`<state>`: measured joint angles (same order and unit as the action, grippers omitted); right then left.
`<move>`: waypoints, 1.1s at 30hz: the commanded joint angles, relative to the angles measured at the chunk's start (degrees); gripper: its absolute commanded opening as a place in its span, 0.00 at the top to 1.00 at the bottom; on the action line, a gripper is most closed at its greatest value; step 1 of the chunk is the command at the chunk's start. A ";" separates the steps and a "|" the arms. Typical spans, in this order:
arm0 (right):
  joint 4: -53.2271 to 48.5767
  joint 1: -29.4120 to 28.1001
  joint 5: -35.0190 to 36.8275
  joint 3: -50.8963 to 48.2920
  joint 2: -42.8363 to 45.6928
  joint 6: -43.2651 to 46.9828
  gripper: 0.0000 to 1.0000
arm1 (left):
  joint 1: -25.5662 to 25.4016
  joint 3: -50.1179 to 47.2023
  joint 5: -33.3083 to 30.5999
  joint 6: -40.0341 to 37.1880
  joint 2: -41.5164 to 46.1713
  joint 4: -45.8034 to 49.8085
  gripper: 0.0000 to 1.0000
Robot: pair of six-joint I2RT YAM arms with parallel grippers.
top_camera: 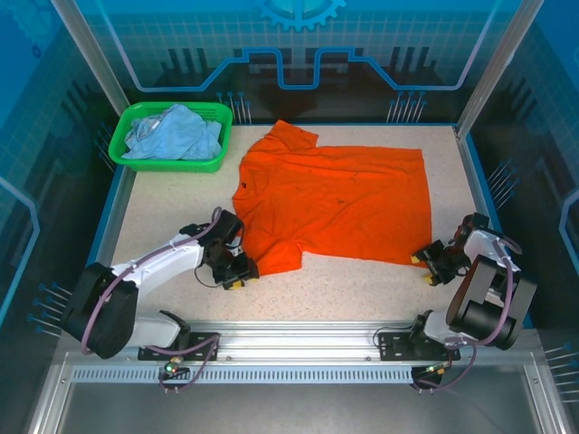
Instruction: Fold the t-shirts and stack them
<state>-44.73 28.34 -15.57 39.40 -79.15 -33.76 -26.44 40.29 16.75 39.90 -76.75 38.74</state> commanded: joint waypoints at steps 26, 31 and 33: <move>0.18 -3.35 2.70 -1.46 5.58 -2.42 0.48 | -5.84 -1.27 -12.97 -4.10 -4.02 -8.51 0.74; -1.67 -3.24 6.84 -1.36 5.59 -4.73 0.52 | -6.13 -1.14 -11.99 -3.81 -3.76 -8.07 0.79; -2.18 -3.26 8.57 -1.30 5.68 -5.72 0.52 | -6.13 -0.84 -11.53 -3.94 -3.50 -7.59 0.80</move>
<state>-44.25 25.76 -10.68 38.61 -74.19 -37.08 -32.12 39.94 4.56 36.93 -80.38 30.52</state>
